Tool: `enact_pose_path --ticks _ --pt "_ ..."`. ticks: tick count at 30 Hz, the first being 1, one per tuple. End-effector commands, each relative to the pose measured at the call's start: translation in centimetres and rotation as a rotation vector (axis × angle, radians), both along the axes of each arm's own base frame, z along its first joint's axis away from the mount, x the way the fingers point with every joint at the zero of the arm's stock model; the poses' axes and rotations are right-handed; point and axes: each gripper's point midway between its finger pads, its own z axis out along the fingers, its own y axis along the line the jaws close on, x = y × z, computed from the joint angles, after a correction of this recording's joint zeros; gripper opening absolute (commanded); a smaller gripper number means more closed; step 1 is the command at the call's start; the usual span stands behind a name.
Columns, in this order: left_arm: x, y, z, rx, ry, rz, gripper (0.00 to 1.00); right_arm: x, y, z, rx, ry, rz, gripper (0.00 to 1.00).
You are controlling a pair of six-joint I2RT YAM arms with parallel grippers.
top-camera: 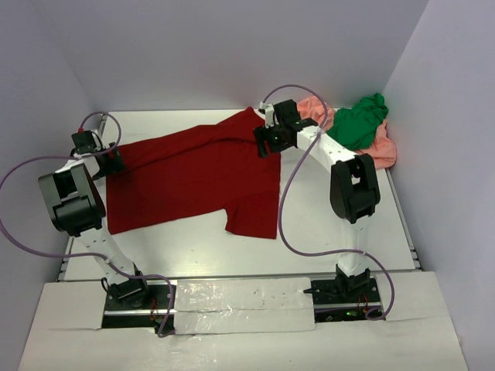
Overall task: Fold and stack the t-shirts
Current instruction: Fold the tshirt
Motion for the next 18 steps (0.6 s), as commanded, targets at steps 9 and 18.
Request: enact_pose_path --ticks 9,18 --pt "2.3 -1.8 6.8 0.076 -0.250 -0.027 0.99 7.1 0.1 -1.5 -0.070 -0.085 -0.112 0.79" --pt "3.1 -3.6 9.2 0.112 -0.343 -0.036 0.99 9.4 1.4 -0.5 -0.028 -0.119 -0.128 0.79"
